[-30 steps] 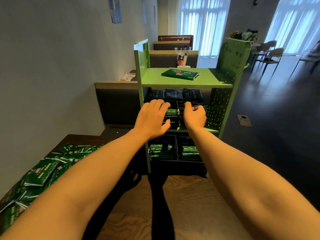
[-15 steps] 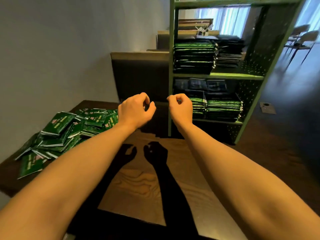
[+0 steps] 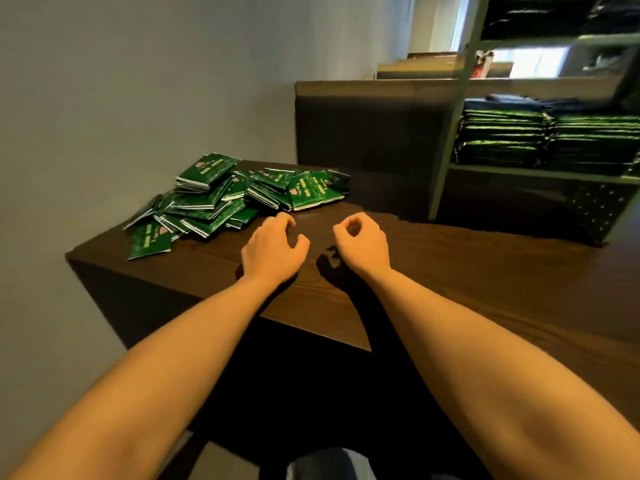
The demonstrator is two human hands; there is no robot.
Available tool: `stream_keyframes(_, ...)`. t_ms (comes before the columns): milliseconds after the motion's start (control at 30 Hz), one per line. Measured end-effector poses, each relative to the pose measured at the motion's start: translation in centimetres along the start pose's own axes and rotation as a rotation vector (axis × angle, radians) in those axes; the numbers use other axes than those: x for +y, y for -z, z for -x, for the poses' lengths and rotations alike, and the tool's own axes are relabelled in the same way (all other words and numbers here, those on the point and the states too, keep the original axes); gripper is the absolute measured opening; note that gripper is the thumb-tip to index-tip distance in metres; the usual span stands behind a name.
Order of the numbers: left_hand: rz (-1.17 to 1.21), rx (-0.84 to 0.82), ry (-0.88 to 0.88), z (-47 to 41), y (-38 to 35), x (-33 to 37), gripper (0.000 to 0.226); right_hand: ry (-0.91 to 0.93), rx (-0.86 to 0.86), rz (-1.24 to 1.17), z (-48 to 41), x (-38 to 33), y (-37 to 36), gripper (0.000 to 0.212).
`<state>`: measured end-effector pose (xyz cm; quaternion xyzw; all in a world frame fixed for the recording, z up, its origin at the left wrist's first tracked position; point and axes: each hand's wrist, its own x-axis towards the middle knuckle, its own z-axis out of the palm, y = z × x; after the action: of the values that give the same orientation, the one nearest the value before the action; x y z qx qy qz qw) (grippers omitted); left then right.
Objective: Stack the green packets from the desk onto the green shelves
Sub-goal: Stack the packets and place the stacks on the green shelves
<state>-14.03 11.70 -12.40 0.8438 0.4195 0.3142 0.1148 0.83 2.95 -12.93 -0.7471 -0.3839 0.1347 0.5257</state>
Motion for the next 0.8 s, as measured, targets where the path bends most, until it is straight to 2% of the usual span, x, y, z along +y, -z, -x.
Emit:
stream_keyframes(233,0.078,-0.125,0.207,-6.1,-0.2,-4.3,0.069,0.015,-0.045,0.143,-4.0,-1.2,-3.7,0.014)
stream_keyframes(400,0.263,-0.104,0.326,-9.3,-1.8,-4.9,0.081,0.031,-0.09,0.159,-6.9,-0.9,-5.8,0.014)
stream_keyframes(533,0.4,0.044,0.349,-8.9,-3.2,-5.2,0.065,0.029,-0.048,0.161,-7.7,0.3,-6.4,0.016)
stream_keyframes(800,0.435,0.308,0.374,-8.8,-3.6,-5.4,0.031,0.025,-0.04,0.141,-8.1,0.8,-6.5,0.016)
